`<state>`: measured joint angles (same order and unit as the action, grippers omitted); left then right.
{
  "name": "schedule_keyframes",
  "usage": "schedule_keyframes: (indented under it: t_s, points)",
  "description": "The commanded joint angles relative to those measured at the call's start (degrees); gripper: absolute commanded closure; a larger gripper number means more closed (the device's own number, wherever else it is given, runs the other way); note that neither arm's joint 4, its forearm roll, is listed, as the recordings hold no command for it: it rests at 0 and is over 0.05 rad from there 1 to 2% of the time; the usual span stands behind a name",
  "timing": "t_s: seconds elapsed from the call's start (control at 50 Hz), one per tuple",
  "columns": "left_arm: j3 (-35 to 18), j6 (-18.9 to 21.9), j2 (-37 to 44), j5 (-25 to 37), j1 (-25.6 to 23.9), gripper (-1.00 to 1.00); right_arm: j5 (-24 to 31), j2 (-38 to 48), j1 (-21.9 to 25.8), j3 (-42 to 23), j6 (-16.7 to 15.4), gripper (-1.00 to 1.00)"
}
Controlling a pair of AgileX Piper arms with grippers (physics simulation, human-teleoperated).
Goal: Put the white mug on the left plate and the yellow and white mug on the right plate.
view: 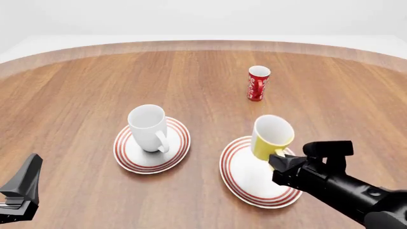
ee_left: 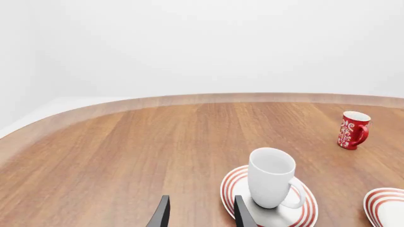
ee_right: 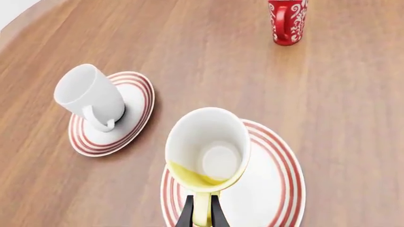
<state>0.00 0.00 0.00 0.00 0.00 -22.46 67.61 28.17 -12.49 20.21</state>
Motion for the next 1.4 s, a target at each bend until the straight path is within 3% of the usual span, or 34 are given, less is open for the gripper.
schedule_keyframes:
  t_s: [0.02,1.4]
  points:
    - [0.0,0.0,0.0,0.0,0.0,-1.0,-1.56,1.83,-0.17,0.2,0.43,1.0]
    - [0.0,0.0,0.0,0.0,0.0,-1.0,-9.75,13.11,-1.43,1.97,-0.57,1.0]
